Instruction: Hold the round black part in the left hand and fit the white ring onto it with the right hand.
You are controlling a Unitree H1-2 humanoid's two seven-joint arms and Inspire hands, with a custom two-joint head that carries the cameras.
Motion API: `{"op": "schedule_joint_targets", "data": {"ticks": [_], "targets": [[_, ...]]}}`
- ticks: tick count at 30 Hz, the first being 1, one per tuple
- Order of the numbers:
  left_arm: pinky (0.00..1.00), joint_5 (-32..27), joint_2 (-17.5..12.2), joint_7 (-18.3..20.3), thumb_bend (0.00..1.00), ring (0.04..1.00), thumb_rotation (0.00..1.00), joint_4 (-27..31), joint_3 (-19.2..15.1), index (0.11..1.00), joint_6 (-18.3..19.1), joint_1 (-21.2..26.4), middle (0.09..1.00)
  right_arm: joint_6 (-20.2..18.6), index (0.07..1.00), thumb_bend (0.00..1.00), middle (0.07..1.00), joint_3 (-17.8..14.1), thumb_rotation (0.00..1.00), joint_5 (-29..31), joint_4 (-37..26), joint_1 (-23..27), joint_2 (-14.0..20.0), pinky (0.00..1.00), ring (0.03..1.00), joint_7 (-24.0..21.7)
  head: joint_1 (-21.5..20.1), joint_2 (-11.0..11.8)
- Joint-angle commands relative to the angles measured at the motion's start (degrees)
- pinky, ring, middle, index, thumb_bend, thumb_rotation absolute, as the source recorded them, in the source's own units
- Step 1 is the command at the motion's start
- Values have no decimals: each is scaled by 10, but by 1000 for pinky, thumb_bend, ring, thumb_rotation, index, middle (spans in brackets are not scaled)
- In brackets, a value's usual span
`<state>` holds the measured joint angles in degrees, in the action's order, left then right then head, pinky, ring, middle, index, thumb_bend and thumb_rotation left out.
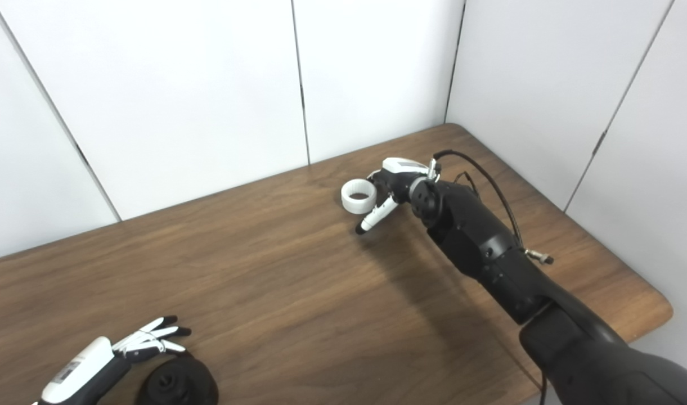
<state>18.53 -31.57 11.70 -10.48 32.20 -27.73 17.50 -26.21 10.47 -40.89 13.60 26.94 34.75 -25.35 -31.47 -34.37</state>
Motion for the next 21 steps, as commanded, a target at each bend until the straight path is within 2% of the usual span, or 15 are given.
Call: {"op": "schedule_joint_targets", "data": {"ticks": [1, 8, 12, 21], "targets": [[913, 32, -16, 32, 523, 978, 67, -9, 9, 485, 8, -12, 889, 8, 859, 865, 941, 0, 431, 2, 1, 31, 8, 883, 911, 21, 0, 0], [927, 33, -14, 40, 523, 980, 67, -5, 0, 485, 9, -16, 893, 20, 813, 818, 905, -6, 373, 18, 22, 29, -10, 841, 877, 78, 6, -2], [915, 31, -11, 30, 523, 970, 65, -5, 0, 484, 8, -19, 884, 20, 781, 778, 891, -9, 346, 26, 34, 31, -20, 840, 875, 105, 9, -5], [880, 40, -11, 23, 523, 963, 66, -3, 4, 485, 8, -20, 884, 25, 658, 661, 836, -6, 252, 22, 49, 34, -31, 818, 839, 169, 11, -7]]}}
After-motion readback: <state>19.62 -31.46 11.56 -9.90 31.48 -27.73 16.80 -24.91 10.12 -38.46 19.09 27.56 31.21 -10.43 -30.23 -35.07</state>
